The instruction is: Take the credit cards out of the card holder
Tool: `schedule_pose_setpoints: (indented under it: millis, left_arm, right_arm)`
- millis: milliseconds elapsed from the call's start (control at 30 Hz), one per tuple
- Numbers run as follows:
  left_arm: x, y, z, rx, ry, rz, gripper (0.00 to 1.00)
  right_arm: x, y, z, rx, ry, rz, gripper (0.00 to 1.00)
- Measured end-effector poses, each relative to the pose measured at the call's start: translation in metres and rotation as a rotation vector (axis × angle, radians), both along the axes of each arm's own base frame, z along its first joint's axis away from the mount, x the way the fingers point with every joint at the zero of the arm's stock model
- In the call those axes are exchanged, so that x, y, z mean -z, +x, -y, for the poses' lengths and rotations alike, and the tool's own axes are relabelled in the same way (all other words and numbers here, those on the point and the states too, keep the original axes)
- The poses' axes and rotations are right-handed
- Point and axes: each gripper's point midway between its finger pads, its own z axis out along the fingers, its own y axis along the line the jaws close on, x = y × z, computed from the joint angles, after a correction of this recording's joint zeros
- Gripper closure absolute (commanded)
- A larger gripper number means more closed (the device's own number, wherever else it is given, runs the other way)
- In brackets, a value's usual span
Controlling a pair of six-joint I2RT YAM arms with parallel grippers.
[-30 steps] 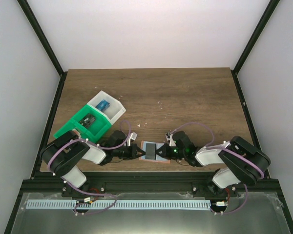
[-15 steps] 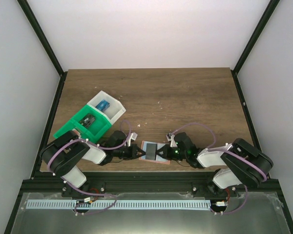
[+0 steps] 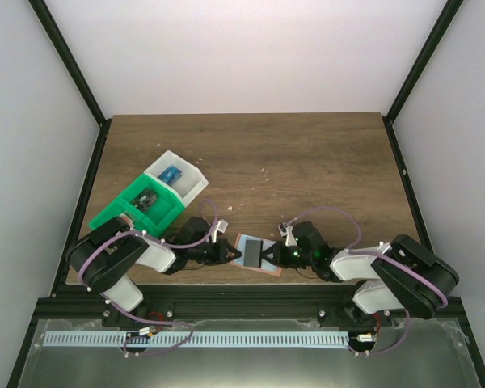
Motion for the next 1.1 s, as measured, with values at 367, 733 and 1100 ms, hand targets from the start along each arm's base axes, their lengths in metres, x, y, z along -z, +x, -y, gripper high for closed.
schedule_pose_setpoints:
  millis: [367, 733, 1100]
  left_arm:
    - [0.0000, 0.0001, 0.0000, 0.000, 0.000, 0.000, 1.00]
    - [0.0002, -0.0001, 0.0002, 0.000, 0.000, 0.000, 1.00]
    - [0.0001, -0.0003, 0.0004, 0.001, 0.000, 0.000, 1.00]
  right_arm:
    - [0.0017, -0.0020, -0.0034, -0.013, 0.023, -0.018, 1.00]
    - [-0.0042, -0.0028, 0.0000, -0.002, 0.039, -0.005, 0.99]
    - [0.0013, -0.0044, 0.0003, 0.006, 0.034, -0.038, 0.77]
